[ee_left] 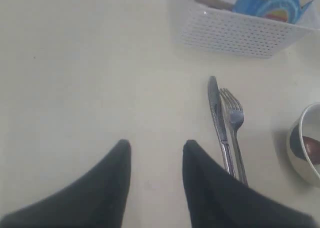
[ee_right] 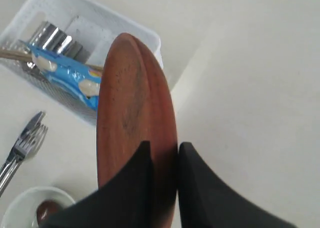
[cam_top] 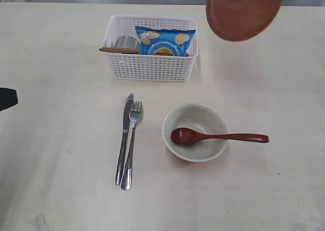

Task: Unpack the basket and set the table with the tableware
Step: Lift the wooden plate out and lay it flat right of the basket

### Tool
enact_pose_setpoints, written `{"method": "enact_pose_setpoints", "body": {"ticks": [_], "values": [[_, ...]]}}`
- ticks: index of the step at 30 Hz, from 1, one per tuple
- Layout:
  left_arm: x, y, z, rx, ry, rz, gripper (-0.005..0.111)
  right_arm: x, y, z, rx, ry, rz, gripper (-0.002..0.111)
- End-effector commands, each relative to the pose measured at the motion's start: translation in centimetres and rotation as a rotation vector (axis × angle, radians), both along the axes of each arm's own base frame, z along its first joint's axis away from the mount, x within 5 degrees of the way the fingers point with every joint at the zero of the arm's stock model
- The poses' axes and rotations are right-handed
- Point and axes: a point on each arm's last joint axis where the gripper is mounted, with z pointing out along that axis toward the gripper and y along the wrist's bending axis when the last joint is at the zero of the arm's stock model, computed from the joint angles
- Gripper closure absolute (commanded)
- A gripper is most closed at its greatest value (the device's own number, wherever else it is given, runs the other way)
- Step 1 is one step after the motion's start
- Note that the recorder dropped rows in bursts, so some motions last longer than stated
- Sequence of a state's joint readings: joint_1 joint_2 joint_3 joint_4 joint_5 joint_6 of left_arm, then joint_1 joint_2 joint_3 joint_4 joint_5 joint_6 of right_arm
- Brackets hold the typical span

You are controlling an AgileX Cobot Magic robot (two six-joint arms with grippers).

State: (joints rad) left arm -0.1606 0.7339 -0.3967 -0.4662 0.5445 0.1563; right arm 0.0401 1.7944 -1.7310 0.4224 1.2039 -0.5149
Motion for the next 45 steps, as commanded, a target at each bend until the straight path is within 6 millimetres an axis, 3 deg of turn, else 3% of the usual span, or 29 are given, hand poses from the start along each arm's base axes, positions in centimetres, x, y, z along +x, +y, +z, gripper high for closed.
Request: {"method": "enact_pose_setpoints", "body": {"ticks": [1, 3, 8, 16, 21, 24, 27, 31, 37, 41, 45], "values": [[0.1, -0.2, 0.8, -0.021, -0.011, -0.007, 0.075, -1.8, -1.2, -2.9, 0.028, 0.049, -0.095, 0.109], [0.1, -0.3, 1.2, -0.021, -0.003, -0.022, 0.080, -2.3, -1.4, -5.0, 0.024, 0.094, -0.115, 0.109], [0.0, -0.4, 2.0, 0.003, -0.011, -0.069, 0.106, -2.9, -1.7, -9.6, 0.027, 0.117, -0.199, 0.109], [0.2, -0.4, 2.1, 0.002, -0.026, -0.061, 0.106, -1.7, -1.6, -11.7, 0.158, 0.039, -0.371, 0.109], [0.2, -0.4, 2.1, 0.002, -0.026, -0.061, 0.106, -0.4, -0.2, -17.4, 0.294, 0.225, -0.364, 0.109], [0.2, -0.4, 2.1, 0.002, -0.026, -0.061, 0.106, 0.2, 0.8, -18.8, 0.392, 0.247, -0.363, 0.109], [0.2, -0.4, 2.1, 0.002, -0.027, -0.060, 0.106, 0.4, 3.0, -20.1, 0.383, 0.241, -0.328, 0.109], [0.1, -0.4, 2.1, 0.002, -0.018, -0.065, 0.106, 1.1, 3.9, -19.9, 0.356, 0.213, -0.284, 0.109], [0.1, -0.4, 2.1, 0.002, -0.016, -0.066, 0.106, 1.6, 1.0, -18.0, 0.284, 0.180, -0.283, 0.109], [0.1, -0.4, 2.1, 0.002, -0.019, -0.064, 0.106, 1.3, -1.2, -18.5, 0.235, 0.224, -0.303, 0.109], [0.2, -0.4, 2.1, 0.002, -0.028, -0.060, 0.106, 1.3, -0.7, -18.5, 0.245, 0.233, -0.296, 0.109]]}}
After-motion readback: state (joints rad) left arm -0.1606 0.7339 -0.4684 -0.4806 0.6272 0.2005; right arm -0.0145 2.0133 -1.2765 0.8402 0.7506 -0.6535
